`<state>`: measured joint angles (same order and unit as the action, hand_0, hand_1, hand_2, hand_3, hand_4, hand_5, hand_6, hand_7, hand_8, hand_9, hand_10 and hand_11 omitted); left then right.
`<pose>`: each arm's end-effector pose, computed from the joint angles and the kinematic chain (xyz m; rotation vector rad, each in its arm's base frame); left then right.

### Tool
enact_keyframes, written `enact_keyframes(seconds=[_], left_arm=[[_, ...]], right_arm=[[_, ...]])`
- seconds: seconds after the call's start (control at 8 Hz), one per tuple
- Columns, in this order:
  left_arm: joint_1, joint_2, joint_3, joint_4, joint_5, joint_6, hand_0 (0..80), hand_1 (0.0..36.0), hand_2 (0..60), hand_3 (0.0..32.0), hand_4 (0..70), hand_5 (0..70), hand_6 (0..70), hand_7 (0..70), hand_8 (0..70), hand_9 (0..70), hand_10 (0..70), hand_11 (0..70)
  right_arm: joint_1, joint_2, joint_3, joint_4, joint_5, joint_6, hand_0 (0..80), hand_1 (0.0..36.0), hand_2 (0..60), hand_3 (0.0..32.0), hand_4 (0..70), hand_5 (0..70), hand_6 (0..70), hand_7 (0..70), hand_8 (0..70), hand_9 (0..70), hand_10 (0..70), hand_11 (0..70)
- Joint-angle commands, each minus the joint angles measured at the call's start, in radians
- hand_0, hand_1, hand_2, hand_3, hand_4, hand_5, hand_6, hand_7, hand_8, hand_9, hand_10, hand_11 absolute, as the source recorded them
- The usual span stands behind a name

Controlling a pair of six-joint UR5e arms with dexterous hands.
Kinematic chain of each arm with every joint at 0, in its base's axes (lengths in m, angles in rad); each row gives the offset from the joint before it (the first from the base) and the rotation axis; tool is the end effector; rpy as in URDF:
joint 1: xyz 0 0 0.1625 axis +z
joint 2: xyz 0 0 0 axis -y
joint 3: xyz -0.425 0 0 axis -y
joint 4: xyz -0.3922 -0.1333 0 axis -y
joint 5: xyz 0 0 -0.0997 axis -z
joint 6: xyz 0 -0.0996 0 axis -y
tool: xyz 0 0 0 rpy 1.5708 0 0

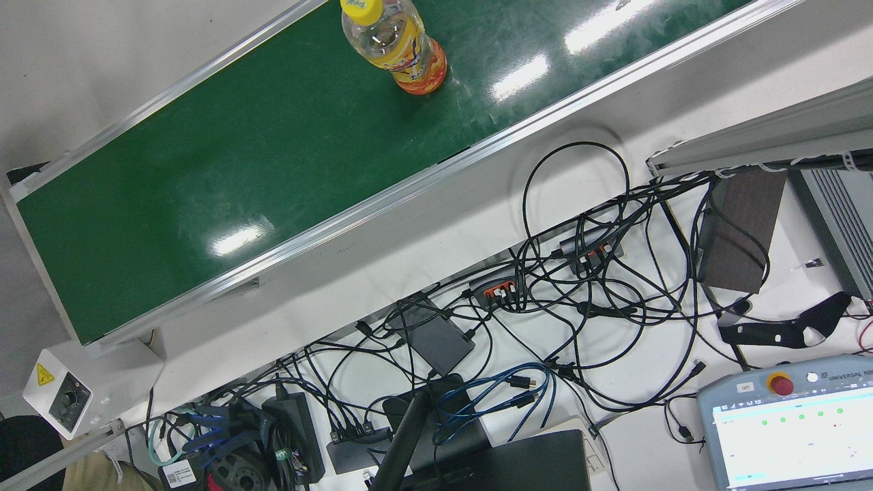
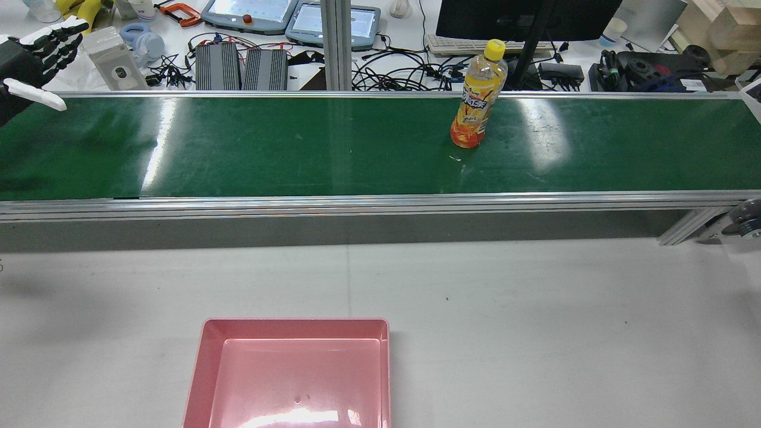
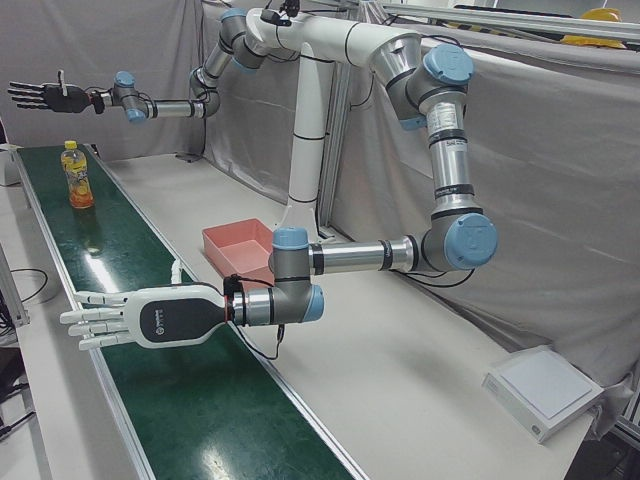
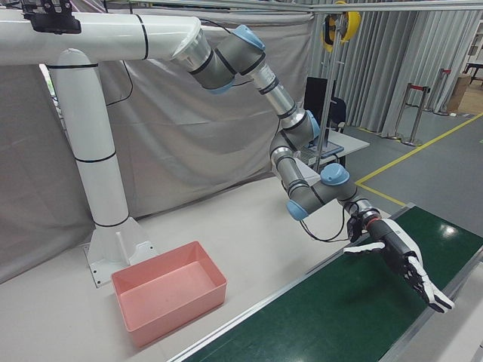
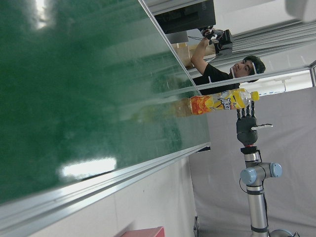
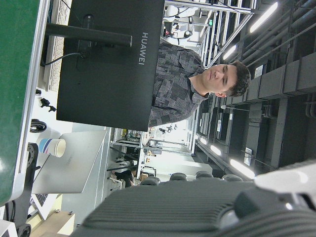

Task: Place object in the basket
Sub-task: 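Raise the open left hand over the conveyor toward the approaching bottle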

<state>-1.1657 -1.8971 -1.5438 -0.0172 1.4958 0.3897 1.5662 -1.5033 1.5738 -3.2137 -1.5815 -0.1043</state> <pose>0.1214 -0.6404 0.5133 0.0441 2.2635 -1.5452 0.1298 -0.5199 0.6588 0.0962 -2.1597 2.1614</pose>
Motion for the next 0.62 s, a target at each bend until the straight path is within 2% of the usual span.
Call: enact_keyframes(seconds=[0.0,0.5], left_arm=[[-0.003,-0.003,-0.006,-0.009,0.0,-0.005,55.8,9.7,0.0,0.0,10.6,12.4,0.0,0.8,2.3,2.6,0.0,0.0],[0.003,-0.005,-0.022,-0.009,0.0,-0.005,55.7,10.0,0.0,0.0,11.1,13.3,0.0,0.7,1.1,1.6,0.0,0.0]], right_arm=[[0.0,0.0,0.0,0.0,0.0,0.0,0.0,0.0,0.0,0.0,0.0,0.0,0.0,0.0,0.0,0.0,0.0,0.0],[0.0,0.0,0.0,0.0,0.0,0.0,0.0,0.0,0.0,0.0,0.0,0.0,0.0,0.0,0.0,0.0,0.0,0.0]])
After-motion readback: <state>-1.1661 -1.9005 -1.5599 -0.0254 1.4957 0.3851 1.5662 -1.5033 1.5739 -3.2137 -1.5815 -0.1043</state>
